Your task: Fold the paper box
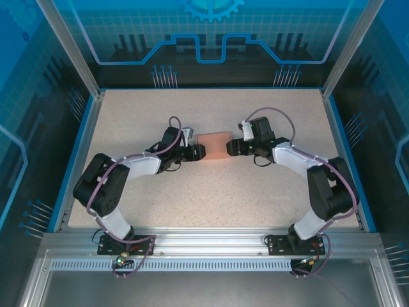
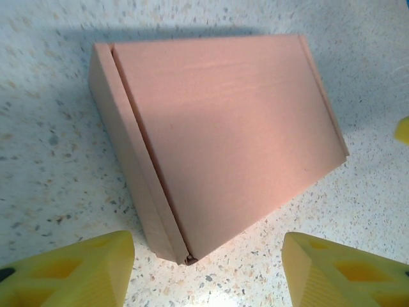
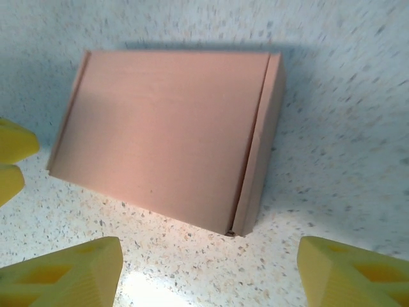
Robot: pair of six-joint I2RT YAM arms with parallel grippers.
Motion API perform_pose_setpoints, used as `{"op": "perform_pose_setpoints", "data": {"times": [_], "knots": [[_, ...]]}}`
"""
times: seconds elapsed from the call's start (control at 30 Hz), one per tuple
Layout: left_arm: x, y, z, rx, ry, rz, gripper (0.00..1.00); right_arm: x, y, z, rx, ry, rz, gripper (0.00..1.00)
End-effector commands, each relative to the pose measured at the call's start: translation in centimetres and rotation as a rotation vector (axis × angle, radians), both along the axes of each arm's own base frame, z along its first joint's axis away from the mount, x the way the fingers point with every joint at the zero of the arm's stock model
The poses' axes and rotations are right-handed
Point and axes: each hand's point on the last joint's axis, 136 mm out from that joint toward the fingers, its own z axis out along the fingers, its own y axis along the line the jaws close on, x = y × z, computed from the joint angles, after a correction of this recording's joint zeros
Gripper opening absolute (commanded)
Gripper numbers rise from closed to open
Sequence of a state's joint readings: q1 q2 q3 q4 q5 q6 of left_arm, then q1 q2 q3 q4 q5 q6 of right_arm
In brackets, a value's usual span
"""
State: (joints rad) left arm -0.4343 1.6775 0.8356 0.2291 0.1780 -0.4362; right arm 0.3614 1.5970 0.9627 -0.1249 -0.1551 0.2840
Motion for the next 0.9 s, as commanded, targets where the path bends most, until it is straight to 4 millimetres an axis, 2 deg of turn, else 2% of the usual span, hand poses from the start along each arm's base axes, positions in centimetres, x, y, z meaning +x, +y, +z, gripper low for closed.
{"op": "perform_pose_setpoints", "data": {"times": [0.0, 0.17, 0.47, 0.6, 0.73, 0.87], "knots": [[-0.4, 1.4, 1.6, 0.071, -0.071, 0.009, 0.66, -1.1, -1.5, 1.5, -0.097, -0.054, 0.001, 0.74], [-1.3, 3.2, 3.3, 0.136, -0.148, 0.034, 0.69, -1.7, -3.8, 5.0, -0.198, -0.158, -0.034, 0.76], [-2.6, 7.7, 8.2, 0.297, -0.351, 0.128, 0.73, -2.9, -8.5, 11.4, -0.364, -0.352, -0.142, 0.82], [-3.1, 9.8, 10.2, 0.36, -0.43, 0.188, 0.76, -3.3, -10.6, 13.0, -0.425, -0.403, -0.203, 0.9], [-3.4, 12.3, 11.3, 0.434, -0.486, 0.281, 0.93, -3.4, -12.7, 13.7, -0.444, -0.428, -0.281, 0.97], [-3.6, 14.4, 11.2, 0.488, -0.508, 0.366, 0.99, -3.6, -15.2, 14.5, -0.433, -0.457, -0.42, 1.0]]}}
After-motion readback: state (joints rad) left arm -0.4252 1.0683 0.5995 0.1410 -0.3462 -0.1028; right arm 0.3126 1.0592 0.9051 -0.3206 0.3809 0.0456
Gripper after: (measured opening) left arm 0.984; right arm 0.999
